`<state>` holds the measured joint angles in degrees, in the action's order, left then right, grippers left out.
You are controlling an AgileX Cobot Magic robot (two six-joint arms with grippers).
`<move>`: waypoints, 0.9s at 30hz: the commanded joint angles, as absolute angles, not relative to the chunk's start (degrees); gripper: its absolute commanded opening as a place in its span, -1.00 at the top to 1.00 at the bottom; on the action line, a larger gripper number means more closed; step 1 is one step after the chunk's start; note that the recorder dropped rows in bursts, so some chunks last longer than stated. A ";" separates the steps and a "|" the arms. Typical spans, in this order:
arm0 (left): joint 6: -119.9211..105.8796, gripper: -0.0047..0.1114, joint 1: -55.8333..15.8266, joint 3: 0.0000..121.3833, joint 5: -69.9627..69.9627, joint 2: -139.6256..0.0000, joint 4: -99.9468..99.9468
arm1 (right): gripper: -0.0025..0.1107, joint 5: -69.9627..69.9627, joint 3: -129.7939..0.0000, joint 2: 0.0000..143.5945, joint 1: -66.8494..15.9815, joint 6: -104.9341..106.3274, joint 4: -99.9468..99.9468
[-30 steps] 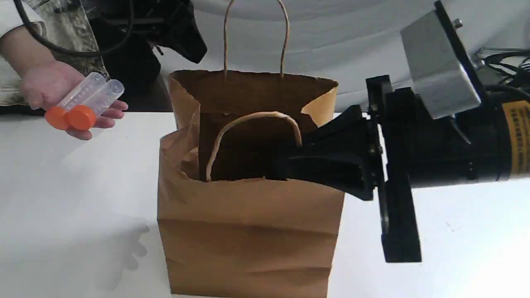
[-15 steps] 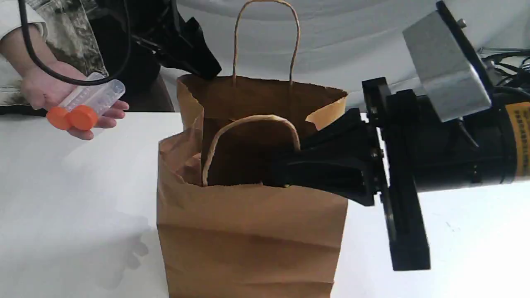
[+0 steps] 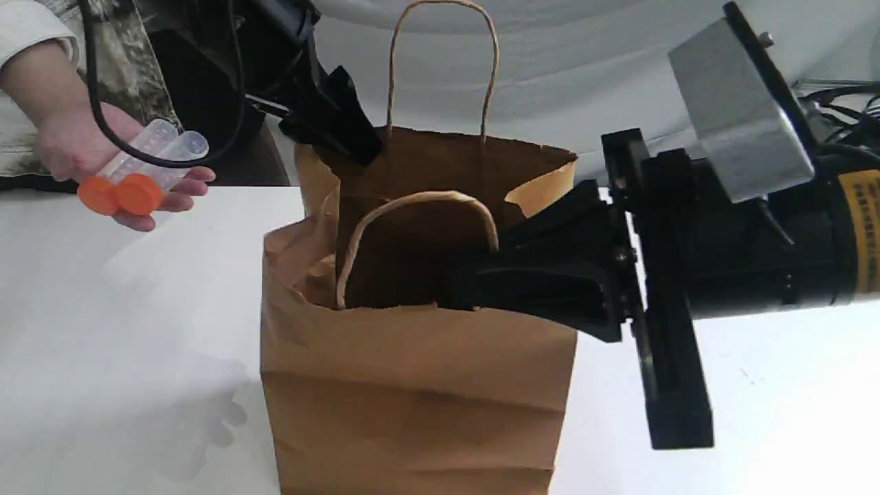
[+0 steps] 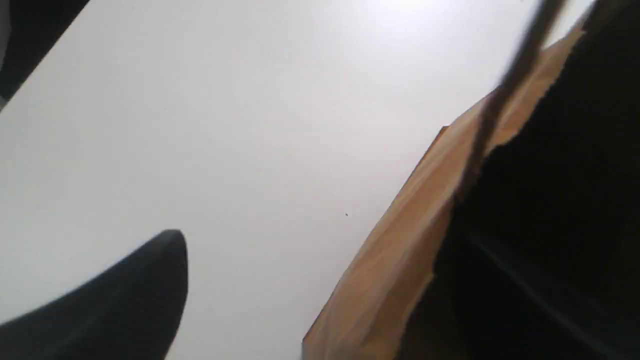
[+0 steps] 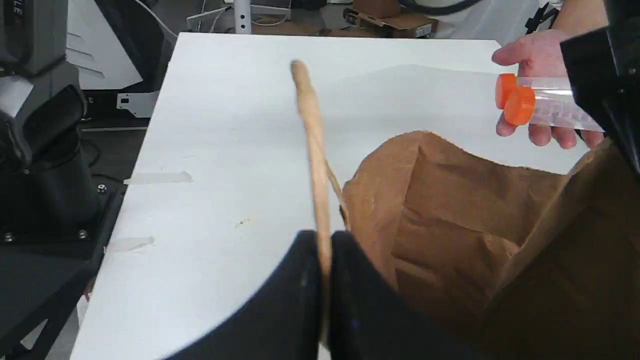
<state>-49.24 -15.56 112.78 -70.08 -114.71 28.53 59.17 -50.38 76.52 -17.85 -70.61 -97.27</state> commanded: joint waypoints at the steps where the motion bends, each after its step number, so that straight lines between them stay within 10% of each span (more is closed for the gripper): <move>1: -47.62 -0.32 -15.39 112.87 -69.96 -114.76 27.92 | 0.96 59.13 -50.75 76.41 -18.09 -70.74 -97.11; 7: -40.87 0.02 -14.85 112.87 -69.96 -114.76 25.06 | 0.96 59.13 -50.75 76.41 -18.09 -70.74 -97.11; 12: -33.00 0.93 -14.85 112.87 -69.96 -114.65 25.09 | 0.96 59.13 -50.75 76.41 -18.09 -70.74 -97.11; 27: -1.65 0.92 -12.66 112.54 -69.96 -115.32 17.19 | 0.96 51.94 -62.93 76.41 -20.13 -85.53 -99.95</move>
